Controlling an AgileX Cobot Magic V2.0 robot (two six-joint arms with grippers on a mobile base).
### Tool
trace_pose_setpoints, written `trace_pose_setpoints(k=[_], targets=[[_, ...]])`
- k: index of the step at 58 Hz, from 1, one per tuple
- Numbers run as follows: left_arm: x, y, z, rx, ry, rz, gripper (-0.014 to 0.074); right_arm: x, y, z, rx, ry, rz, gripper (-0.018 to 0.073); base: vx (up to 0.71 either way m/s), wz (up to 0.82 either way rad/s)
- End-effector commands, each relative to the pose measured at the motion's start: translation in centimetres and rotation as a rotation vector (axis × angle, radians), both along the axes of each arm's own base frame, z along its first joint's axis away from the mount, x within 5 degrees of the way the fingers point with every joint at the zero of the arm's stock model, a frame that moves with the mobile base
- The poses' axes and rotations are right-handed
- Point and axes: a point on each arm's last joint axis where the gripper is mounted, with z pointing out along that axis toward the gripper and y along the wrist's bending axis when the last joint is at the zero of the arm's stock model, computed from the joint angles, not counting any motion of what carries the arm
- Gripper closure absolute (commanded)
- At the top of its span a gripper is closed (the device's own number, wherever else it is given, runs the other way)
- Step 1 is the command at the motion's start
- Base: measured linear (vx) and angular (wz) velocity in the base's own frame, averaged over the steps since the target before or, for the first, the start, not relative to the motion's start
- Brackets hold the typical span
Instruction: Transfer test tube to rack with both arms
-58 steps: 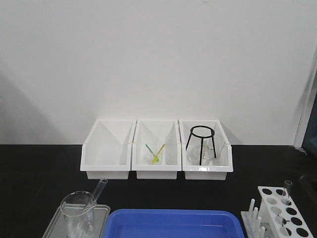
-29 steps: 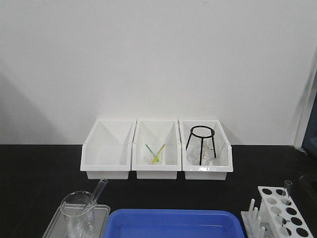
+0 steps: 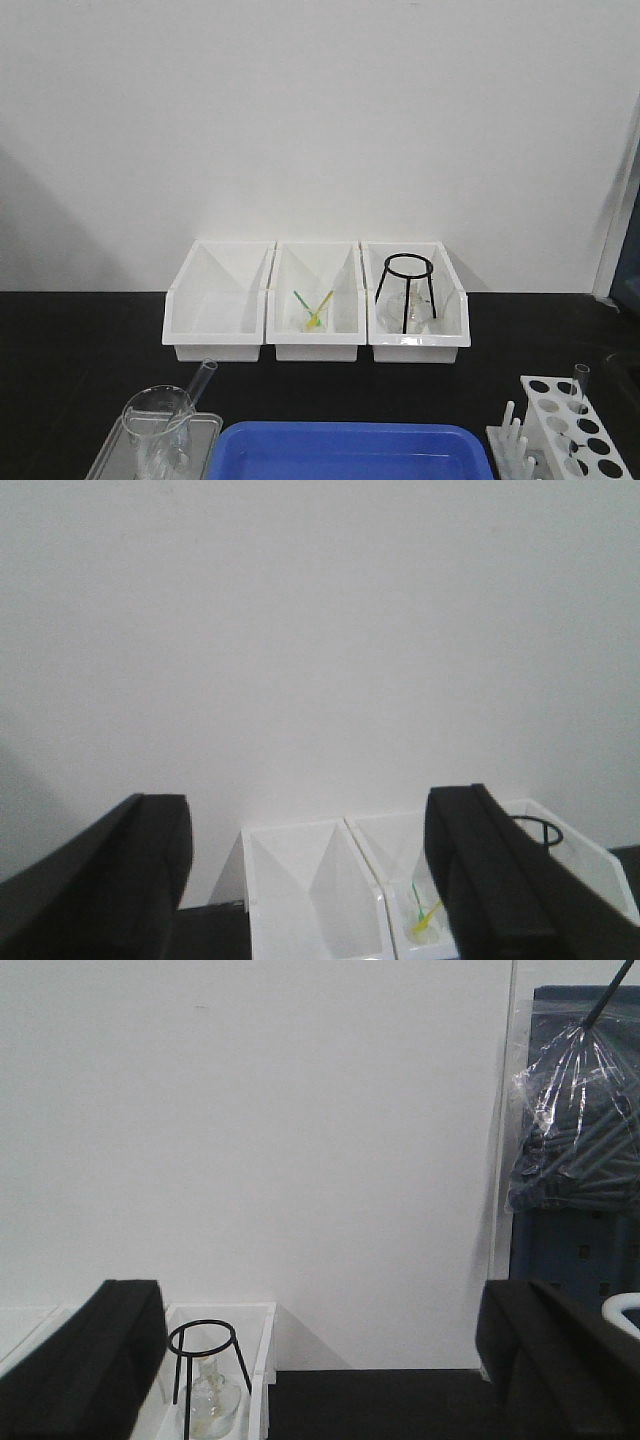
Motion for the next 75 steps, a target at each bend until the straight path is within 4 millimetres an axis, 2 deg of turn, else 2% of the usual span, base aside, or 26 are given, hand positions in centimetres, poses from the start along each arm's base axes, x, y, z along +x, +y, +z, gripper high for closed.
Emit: trace_pose_setpoints(k=[1, 6, 10, 20, 24, 35, 45, 56, 75], targets=[[0.0, 0.1, 1.5, -0.044, -0.096, 0.012, 0.0006, -0.1, -0.1, 0.9, -0.007, -0.087, -0.01, -0.012, 0.0, 0.0], [0.6, 0.0, 0.3, 0.001, -0.063, 0.014, 0.0027, 0.1, 0.2, -0.7, -0.008, -0.045, 0.009, -0.0094, 0.0, 0.0], [1.0, -0.1, -1.5, 0.054, -0.039, 0.017, 0.0046, 0.1, 0.5, -2.3, -0.008, -0.008, 0.03, -0.0066, 0.0, 0.0], [2.6, -0.9, -8.1, 0.265, 0.061, -0.02, 0.0088, -0.1, 1.1, -6.0, -0.016, 0.024, 0.068, 0.0001, 0.0, 0.0], [3.2, -1.6, -10.3, 0.34, 0.103, -0.069, 0.009, -0.2, 1.1, -6.6, -0.02, 0.017, 0.068, 0.0018, 0.0, 0.0], [6.1, -4.6, -13.9, 0.42, 0.156, -0.215, 0.009, -0.3, 1.1, -6.6, -0.087, -0.016, 0.06, 0.004, 0.0, 0.0], [10.2, -6.9, -15.9, 0.421, 0.199, -0.268, 0.009, -0.3, 1.1, -6.4, -0.092, -0.044, 0.057, 0.004, 0.0, 0.0], [14.8, -7.8, -16.2, 0.334, 0.23, -0.206, 0.009, -0.3, 1.1, -6.4, -0.092, -0.044, 0.057, 0.004, 0.0, 0.0], [19.3, -9.2, -16.6, 0.328, 0.26, -0.195, 0.0091, -0.3, 1.1, -6.4, -0.092, -0.047, 0.057, 0.004, 0.0, 0.0]])
